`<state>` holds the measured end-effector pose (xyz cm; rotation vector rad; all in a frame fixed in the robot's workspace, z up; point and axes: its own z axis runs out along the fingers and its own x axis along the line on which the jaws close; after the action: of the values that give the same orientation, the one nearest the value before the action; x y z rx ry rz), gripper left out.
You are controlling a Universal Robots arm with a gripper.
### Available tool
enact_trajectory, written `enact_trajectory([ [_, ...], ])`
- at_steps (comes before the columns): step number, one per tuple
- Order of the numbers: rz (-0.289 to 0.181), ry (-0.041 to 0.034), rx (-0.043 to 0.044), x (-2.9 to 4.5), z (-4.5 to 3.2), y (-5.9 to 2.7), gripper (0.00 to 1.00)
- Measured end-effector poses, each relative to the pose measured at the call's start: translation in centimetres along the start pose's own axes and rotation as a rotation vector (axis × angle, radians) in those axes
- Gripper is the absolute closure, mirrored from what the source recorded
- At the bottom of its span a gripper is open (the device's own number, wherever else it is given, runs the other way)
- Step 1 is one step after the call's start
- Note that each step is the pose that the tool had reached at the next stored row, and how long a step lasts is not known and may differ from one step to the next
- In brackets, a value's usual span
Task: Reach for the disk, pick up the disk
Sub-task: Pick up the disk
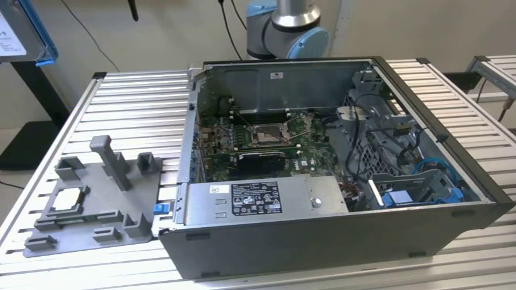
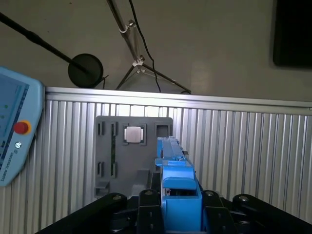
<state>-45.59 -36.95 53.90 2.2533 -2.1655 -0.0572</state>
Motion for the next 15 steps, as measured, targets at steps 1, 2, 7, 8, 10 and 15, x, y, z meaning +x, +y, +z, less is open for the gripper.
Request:
enact_trajectory([
  [1, 0.0, 0.0, 0.0, 0.0, -0.12, 0.0, 1.0],
  [2, 0.0, 0.0, 0.0001, 0.0, -0.22, 0.01, 1.0],
  [7, 0.0, -0.0001, 0.0002, -0.01, -0.79, 0.03, 1.0],
  [8, 0.0, -0.0001, 0.0001, -0.01, -0.95, 0.04, 1.0],
  [10, 0.0, 0.0, 0.0001, -0.02, -1.31, 0.05, 1.0],
  [15, 0.0, 0.0, 0.0001, -0.03, -2.31, 0.09, 1.0],
])
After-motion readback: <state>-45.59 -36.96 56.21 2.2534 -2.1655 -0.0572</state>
